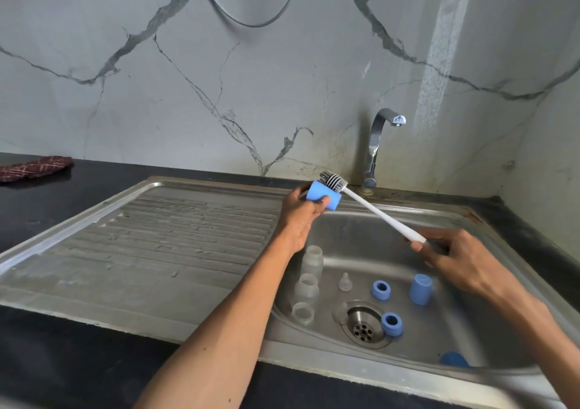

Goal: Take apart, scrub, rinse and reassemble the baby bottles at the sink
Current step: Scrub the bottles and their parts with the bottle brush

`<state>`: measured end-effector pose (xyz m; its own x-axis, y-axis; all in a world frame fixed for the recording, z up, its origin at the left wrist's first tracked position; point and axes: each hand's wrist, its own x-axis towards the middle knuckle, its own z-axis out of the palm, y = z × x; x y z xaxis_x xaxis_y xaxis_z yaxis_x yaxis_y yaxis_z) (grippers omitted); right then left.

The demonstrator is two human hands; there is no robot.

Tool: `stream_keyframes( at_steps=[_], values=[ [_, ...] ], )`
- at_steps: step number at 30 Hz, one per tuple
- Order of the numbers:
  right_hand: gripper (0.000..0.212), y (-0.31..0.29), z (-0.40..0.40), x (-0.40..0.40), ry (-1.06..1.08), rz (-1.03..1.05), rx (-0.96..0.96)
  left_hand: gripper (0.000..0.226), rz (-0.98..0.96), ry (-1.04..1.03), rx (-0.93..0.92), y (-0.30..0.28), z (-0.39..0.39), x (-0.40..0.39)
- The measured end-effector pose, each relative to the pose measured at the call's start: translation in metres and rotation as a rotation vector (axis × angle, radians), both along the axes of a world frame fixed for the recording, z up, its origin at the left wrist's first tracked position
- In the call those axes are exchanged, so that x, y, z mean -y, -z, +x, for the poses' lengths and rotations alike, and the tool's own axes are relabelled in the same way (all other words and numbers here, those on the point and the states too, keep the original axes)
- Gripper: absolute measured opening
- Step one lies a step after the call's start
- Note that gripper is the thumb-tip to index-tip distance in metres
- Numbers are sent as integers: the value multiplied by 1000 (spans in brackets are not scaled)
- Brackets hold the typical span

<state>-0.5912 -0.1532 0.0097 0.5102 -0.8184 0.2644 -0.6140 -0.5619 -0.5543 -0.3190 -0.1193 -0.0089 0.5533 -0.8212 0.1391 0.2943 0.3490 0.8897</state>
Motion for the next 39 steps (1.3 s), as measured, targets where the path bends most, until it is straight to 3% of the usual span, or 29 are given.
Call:
stream_keyframes(
  at_steps=[4,9,14,19,24,27,31,35,39],
  values=[
    [22,-2,-7,4,18,-9,-46,38,-43,-44,-106,3,21,-5],
    [19,1,-1,3,12,-15,5,26,-10,149,-139,2,0,-8],
    [19,2,5,-1,-8,5,8,31,157,133,198,6,-13,-2],
    [16,-4,-3,0,2,8,8,21,136,-103,135,6,4,5],
    [20,1,3,-2,-5,-1,7,19,206,39,176,7,-9,-1],
    [22,3,5,-1,-15,10,28,14,167,85,41,-2,-16,1],
    [22,5,5,-2,-52,14,-28,8,121,-18,-179,-1,2,-2],
    [25,6,7,-3,-55,13,-62,6,146,-33,-178,6,6,-8],
    [25,4,6,-2,-10,-9,-22,21,165,30,-140,2,-17,-1]
  ],
)
